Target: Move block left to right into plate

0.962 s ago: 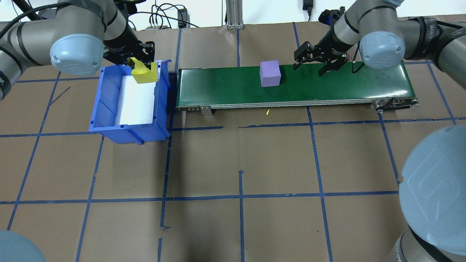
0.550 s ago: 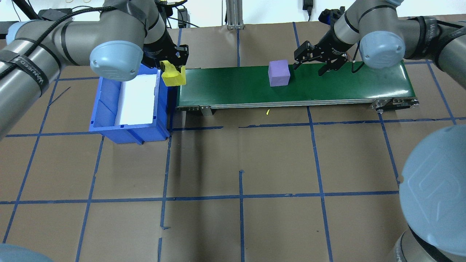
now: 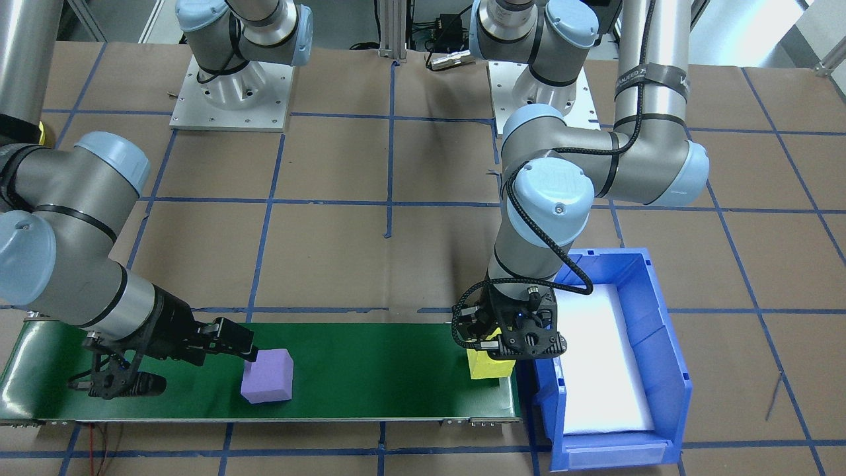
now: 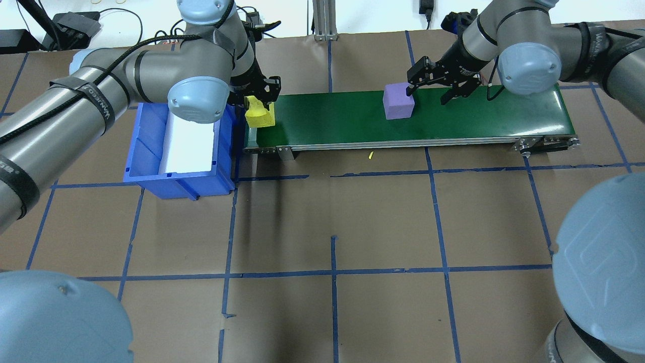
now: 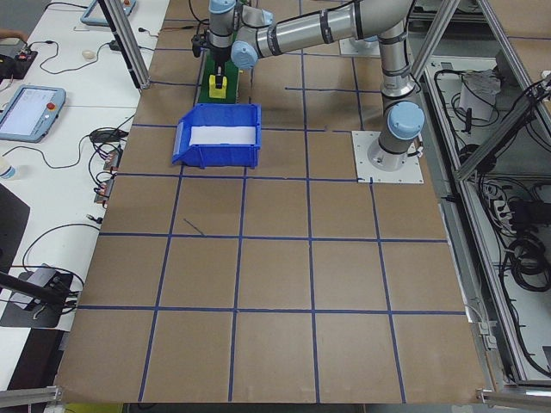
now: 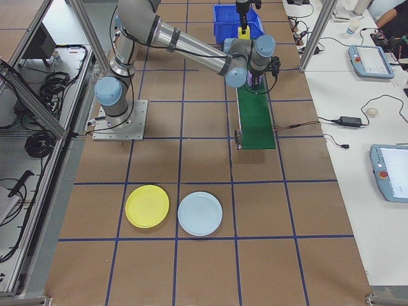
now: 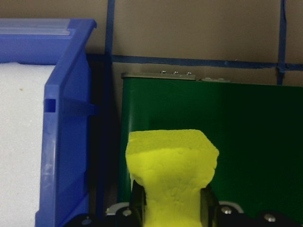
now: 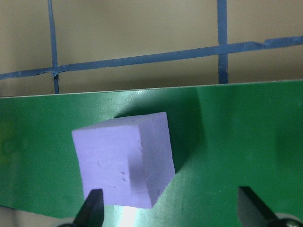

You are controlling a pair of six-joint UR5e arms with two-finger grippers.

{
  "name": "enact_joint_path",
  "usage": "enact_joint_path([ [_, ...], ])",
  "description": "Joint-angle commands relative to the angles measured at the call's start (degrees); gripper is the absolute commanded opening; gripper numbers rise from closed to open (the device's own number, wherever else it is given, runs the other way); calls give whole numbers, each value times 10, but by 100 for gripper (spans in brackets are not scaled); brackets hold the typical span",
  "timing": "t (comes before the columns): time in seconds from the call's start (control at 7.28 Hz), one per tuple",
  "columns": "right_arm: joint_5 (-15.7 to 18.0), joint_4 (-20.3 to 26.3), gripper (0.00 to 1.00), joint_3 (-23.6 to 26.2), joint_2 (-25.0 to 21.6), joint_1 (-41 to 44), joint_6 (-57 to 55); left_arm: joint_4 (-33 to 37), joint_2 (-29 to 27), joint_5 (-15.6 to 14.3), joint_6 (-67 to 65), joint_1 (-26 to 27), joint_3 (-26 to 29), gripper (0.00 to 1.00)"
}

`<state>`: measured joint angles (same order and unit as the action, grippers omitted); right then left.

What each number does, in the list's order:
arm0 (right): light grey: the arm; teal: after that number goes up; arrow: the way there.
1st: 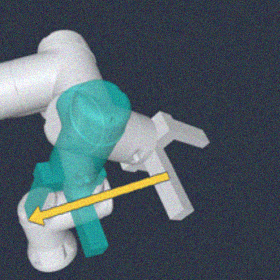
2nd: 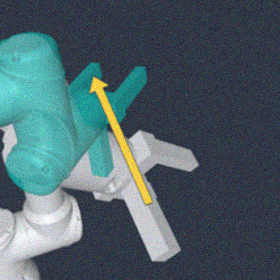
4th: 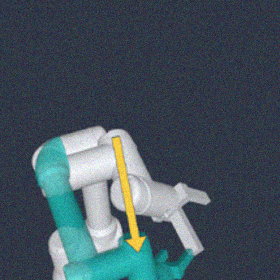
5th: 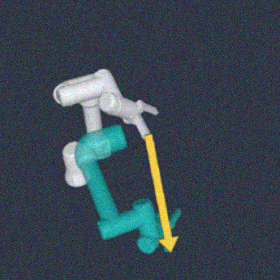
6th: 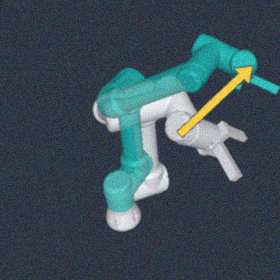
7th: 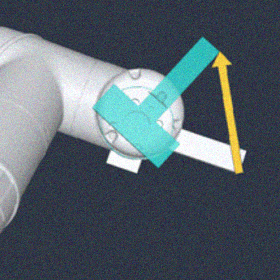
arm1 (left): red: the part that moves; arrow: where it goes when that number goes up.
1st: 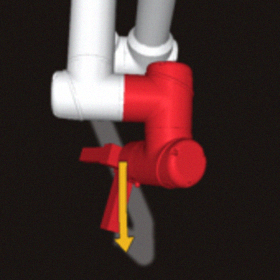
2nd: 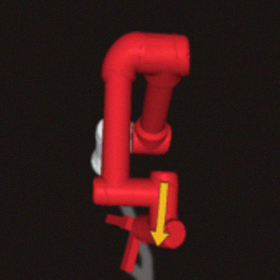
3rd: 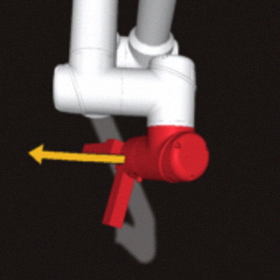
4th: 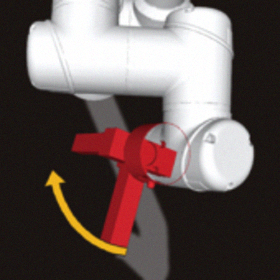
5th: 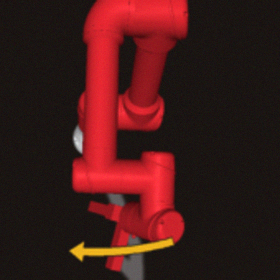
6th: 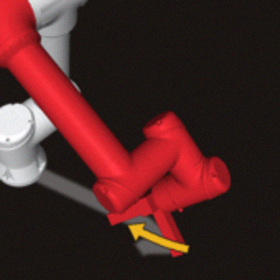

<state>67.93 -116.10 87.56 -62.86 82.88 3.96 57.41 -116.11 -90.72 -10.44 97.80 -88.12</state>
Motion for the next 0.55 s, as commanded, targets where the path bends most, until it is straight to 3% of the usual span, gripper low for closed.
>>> enact_joint_path([
  [0.0,0,0,100,1,-1,0,0,-3,-1,0,15,2,-1,91],
  [0.14,1,-1,100,2,-1,-1,-1,-2,6,0,15,2,0,99],
  [0.41,30,-2,100,2,6,0,-2,16,55,-2,15,3,5,100],
])
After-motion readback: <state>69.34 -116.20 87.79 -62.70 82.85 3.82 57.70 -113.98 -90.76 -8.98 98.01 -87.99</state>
